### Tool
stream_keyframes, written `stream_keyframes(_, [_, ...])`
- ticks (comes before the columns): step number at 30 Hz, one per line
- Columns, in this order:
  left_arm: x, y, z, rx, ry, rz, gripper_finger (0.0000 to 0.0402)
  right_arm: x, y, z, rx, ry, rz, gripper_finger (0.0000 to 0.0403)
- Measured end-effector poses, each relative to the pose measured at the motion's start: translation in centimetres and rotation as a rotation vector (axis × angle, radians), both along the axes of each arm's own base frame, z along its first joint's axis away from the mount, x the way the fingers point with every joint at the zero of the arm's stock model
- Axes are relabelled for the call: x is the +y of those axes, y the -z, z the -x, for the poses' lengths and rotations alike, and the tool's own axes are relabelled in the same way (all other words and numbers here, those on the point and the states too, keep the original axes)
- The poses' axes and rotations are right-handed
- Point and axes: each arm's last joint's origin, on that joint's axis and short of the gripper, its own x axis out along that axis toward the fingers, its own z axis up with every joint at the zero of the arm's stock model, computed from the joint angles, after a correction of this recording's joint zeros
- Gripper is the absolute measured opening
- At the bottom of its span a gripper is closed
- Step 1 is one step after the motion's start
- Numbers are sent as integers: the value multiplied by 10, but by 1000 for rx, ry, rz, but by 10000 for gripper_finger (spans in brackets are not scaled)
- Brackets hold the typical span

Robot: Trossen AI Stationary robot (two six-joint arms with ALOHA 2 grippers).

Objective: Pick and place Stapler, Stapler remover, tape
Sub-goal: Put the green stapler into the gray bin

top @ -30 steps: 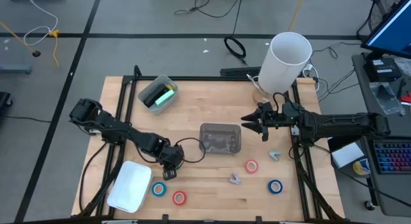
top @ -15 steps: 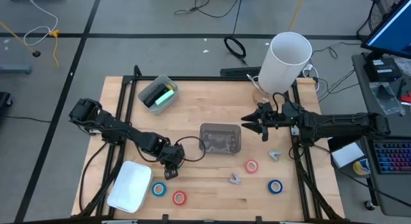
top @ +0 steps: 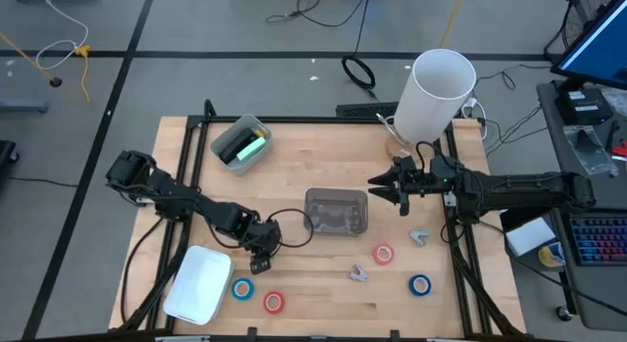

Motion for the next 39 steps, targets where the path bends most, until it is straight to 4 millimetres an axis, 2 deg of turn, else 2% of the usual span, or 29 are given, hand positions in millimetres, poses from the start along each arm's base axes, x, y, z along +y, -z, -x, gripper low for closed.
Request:
stream_keyframes(9, [-2,0,-4,-32,21,21,244,0,0,0,0,0,0,155])
stream_keyframes(18, [-9,32,-9,80,52,8,244,0,0,0,2,0,-1,155])
stream_keyframes(24, [-9,34,-8,86,44,-17,240,0,0,0,5,2,-3,155])
stream_keyframes(28, [-9,34,-7,78,48,-49,206,0,0,0,2,6,-2,155])
stream_keyframes(39, [-3,29,-7,69,28,-57,70,-3,0,0,0,84,8,155])
